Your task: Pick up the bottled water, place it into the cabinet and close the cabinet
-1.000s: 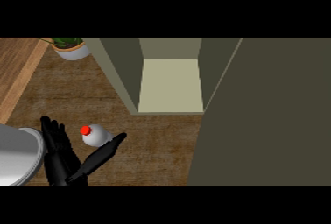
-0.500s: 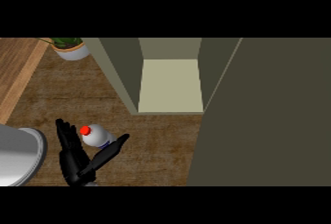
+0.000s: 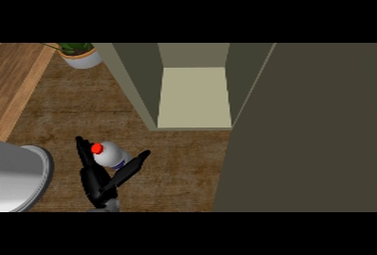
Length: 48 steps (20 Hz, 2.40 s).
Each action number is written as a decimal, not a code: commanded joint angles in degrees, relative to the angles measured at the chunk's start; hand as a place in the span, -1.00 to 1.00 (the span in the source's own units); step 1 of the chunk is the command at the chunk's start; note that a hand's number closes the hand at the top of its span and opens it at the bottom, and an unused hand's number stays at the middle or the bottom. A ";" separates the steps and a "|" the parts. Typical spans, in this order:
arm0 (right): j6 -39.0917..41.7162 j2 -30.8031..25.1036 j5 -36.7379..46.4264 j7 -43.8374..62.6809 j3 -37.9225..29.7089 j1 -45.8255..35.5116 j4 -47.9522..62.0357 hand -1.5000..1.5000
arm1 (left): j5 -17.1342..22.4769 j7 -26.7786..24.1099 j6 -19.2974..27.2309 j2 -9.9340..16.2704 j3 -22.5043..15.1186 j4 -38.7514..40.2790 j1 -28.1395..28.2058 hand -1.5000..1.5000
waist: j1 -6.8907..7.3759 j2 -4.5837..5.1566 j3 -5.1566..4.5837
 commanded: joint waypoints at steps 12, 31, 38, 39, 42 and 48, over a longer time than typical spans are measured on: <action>-1.73 -1.84 4.14 3.62 0.33 -1.47 -5.83 -1.00 | 10.98 -13.64 -9.70 2.28 1.80 8.79 0.25 -1.00 | 0.52 -0.05 0.04; -2.92 -6.50 3.89 5.60 1.44 0.90 -10.88 -1.00 | 22.87 -24.81 -15.86 -0.04 -0.26 17.30 -7.43 1.00 | -0.13 -0.15 0.06; -4.52 -3.88 2.07 1.05 2.22 -3.52 -2.79 -1.00 | 14.70 -16.41 -39.44 7.03 -11.70 22.78 -5.80 1.00 | -1.17 -0.10 -0.01; -5.36 -3.22 3.63 1.15 3.50 -3.14 -1.12 -1.00 | 14.62 -17.34 -42.94 9.25 -11.23 23.54 -4.63 1.00 | -0.64 -0.10 -0.04; -6.19 -5.02 8.57 4.45 6.34 -0.58 -6.88 -1.00 | 14.85 -16.68 -41.44 8.58 -9.92 19.25 -5.32 1.00 | -0.21 -0.22 0.01; -5.28 -7.85 4.76 5.23 2.24 -0.37 -10.76 -1.00 | 11.53 -15.49 -40.20 8.95 -12.29 12.67 -1.36 1.00 | 0.01 -0.16 0.06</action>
